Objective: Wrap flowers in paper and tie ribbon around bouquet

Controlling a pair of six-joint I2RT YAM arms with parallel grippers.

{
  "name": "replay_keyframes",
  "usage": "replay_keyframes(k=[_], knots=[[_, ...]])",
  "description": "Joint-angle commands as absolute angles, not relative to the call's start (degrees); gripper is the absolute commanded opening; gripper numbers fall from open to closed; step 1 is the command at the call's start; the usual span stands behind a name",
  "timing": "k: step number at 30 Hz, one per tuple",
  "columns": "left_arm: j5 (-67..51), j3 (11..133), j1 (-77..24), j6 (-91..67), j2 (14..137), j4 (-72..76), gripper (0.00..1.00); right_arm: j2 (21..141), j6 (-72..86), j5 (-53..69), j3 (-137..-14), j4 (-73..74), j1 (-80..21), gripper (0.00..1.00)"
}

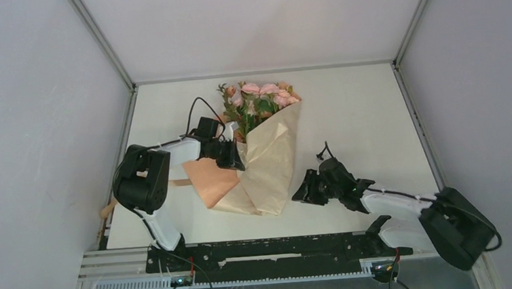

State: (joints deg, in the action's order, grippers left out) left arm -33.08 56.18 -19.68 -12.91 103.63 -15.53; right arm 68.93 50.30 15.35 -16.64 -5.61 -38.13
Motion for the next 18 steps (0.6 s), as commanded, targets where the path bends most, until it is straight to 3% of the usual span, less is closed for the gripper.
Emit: replay_keyframes(k=[1,3,6,10,18], knots=[[-30.21,53.47,-18.43,-9.72,99.54,-14.80,0.00,59.38,47.55,4.61,-21.14,10.66,-37.62,0.53],[-30.85,53.53,-18.38,-10.36,99.60,-14.55,0.00,57.60,42.48,3.65,-24.43,10.76,-35.42,0.52],[-31.64,53.87,-18.23,-11.52,99.93,-14.63,0.00,61.24,36.55,15.40,-27.74,-1.62,-29.62,0.40],[-32.10,52.30,-17.36,-12.74,98.32,-13.15,0.00,76.72,32.33,21.82,-36.55,-9.18,-26.62,0.17],[-35.02,51.22,-15.63,-13.97,101.39,-13.07,0.00,102.29,33.52,26.03,-55.86,-12.76,-22.51,0.00]])
